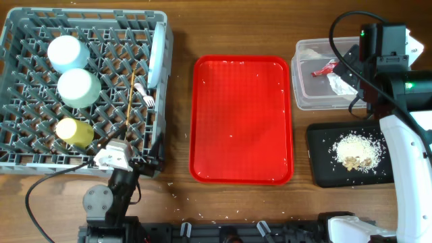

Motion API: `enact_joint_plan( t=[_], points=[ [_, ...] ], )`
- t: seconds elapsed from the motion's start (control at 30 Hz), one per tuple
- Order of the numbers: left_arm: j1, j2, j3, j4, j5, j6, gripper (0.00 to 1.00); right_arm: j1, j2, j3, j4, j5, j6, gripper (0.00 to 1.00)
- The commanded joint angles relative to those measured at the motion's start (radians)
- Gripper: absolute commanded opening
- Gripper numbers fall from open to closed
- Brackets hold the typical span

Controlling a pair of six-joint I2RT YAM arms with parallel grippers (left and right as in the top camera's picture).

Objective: Sort waste into correct bins and load items into the dishwasher rack

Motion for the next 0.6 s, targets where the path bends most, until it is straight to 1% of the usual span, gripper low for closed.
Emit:
enact_joint_plan(
  t=[0.0,0.07,0.13,0.23,0.33,0.57],
  points=[
    [0.011,-0.014,-0.047,0.076,-0.119,-0.059,1.0,-0.003,0.002,0.011,0.002,0.02,-0.003,1.0],
    [0.011,-0.016,-0.074,0.153,-0.133,-0.063,1.0,-0.003,0.002,0.011,0.002,0.02,-0.003,1.0],
    [0.011,-0.016,-0.074,0.157,-0.151,-0.062,1.0,-0.003,0.002,0.011,0.003,0.02,-0.003,1.0],
    [0.027,-0.016,-0.074,0.118,-0.177,-0.062,1.0,-0.003,0.002,0.011,0.002,0.02,-0.003,1.0],
    [0.043,-0.016,-0.074,0.028,-0.177,-0.062,1.0,-0.003,0.002,0.011,0.002,0.02,-0.003,1.0],
    [0.044,-0.016,-0.074,0.025,-0.177,-0.062,1.0,-0.003,0.002,0.011,0.002,0.02,-0.003,1.0]
  ],
)
